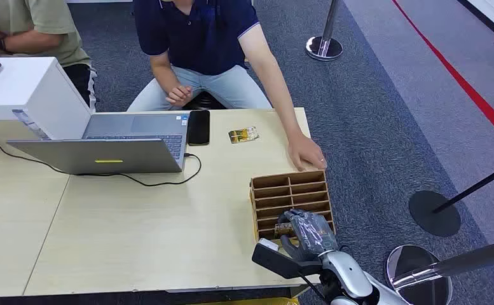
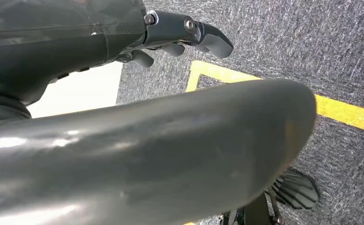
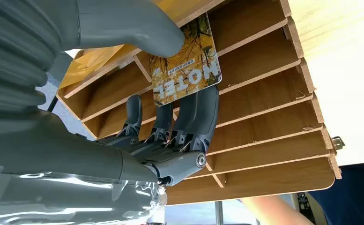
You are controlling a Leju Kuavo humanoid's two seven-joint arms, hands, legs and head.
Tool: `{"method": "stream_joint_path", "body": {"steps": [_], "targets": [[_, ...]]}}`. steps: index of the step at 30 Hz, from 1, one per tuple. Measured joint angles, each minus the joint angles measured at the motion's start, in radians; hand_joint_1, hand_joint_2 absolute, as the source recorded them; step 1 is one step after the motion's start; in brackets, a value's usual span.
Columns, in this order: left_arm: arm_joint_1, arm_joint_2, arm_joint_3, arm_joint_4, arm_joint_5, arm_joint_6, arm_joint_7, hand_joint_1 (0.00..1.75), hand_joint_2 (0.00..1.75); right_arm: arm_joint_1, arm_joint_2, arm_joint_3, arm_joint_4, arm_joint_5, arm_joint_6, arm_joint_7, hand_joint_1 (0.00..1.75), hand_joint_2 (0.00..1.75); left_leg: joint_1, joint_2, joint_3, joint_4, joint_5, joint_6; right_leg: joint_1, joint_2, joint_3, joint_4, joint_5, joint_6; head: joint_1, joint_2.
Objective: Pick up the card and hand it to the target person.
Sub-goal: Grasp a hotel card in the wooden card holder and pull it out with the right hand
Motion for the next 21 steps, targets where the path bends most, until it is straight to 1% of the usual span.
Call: {"method": "stream_joint_path", "body": {"steps": [21], "targets": [[0.0,0.0,0.0,0.0,0.0,0.0,0.0,0.0,1.75,0.0,0.0,0.0,0.0,0.0,0.0,0.0,1.66,1.75,0.0,0.0,0.0,0.0,0.0,0.0,0.0,0.0,0.0,0.0,0.0,0.0,0.0,0.0]]}}
